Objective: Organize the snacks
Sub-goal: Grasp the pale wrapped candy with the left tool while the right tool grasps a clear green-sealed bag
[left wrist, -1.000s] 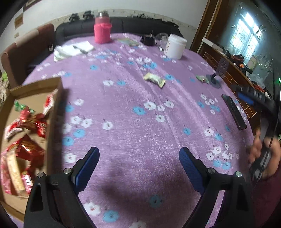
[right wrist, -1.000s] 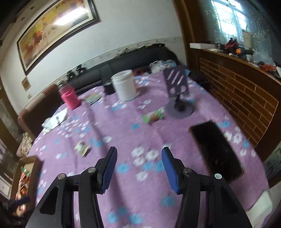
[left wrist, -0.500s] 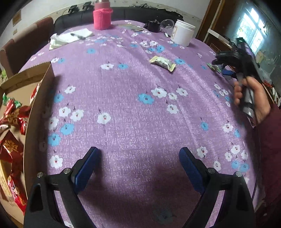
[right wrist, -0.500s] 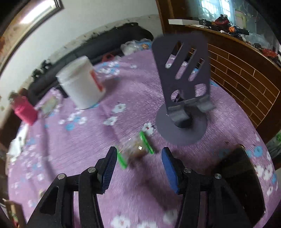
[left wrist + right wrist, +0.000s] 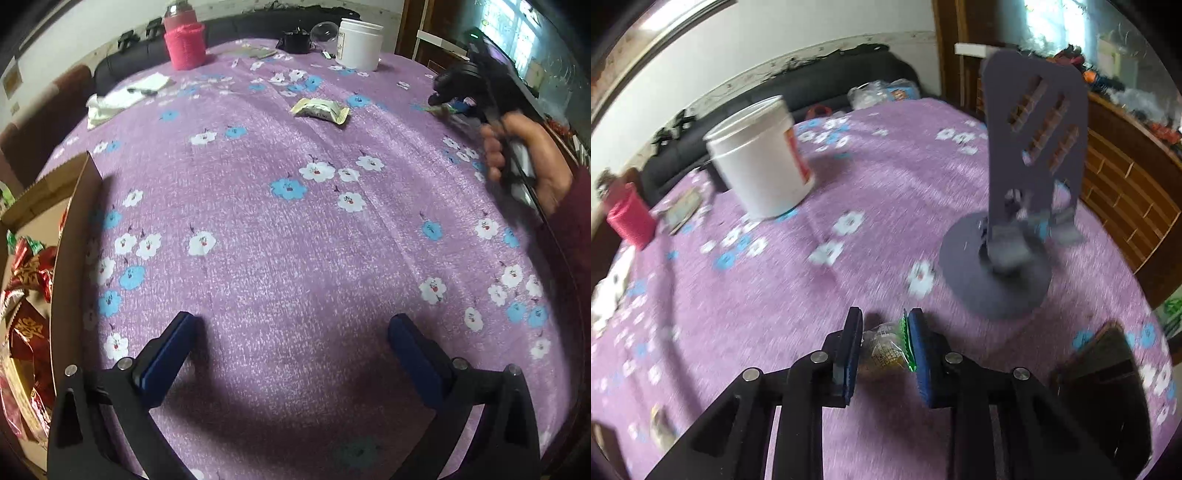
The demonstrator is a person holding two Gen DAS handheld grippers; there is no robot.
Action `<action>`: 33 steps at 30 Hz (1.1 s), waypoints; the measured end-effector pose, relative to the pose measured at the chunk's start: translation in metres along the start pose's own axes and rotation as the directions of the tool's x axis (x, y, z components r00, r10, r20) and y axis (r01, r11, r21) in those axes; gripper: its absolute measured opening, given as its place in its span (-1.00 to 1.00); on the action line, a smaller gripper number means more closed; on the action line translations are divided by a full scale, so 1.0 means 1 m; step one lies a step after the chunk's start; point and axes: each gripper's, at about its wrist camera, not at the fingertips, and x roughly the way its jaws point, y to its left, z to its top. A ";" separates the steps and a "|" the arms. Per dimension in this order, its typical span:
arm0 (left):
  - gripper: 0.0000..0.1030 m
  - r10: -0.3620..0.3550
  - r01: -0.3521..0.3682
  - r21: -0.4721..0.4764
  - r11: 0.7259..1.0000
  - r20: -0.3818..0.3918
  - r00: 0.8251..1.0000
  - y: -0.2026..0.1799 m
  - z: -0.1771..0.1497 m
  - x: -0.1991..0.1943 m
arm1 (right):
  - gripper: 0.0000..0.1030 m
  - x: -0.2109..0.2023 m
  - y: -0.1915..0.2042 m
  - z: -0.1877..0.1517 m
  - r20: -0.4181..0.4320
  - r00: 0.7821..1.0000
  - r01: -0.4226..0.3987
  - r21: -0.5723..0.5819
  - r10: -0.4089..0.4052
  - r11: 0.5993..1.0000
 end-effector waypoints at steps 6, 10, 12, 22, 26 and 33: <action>1.00 -0.133 0.138 -0.110 0.984 0.052 0.990 0.026 0.022 -0.022 | -0.49 -0.038 -0.006 -0.056 -0.134 0.957 -0.256 0.027 0.257 0.966; 1.00 -0.150 0.164 -0.111 0.980 0.121 0.981 0.027 0.056 -0.029 | -0.58 -0.063 -0.002 -0.095 -0.188 0.888 -0.416 0.059 0.419 0.908; 1.00 -0.152 0.167 -0.110 0.980 0.135 0.979 0.026 0.076 -0.025 | -0.58 -0.073 0.006 -0.113 -0.199 0.849 -0.492 0.037 0.489 0.870; 0.99 -0.159 0.172 -0.194 0.966 0.078 0.984 0.009 0.162 0.046 | -0.41 -0.091 0.001 -0.124 -0.157 0.783 -0.611 -0.011 0.602 0.792; 0.99 -0.096 0.100 -0.150 0.984 0.036 0.995 -0.011 0.174 0.073 | -0.25 -0.093 -0.028 -0.119 -0.078 0.796 -0.594 0.088 0.600 0.799; -0.24 -0.013 0.013 0.006 1.000 0.035 0.999 -0.030 0.172 0.082 | -0.24 -0.096 -0.041 -0.111 -0.055 0.788 -0.604 0.119 0.613 0.788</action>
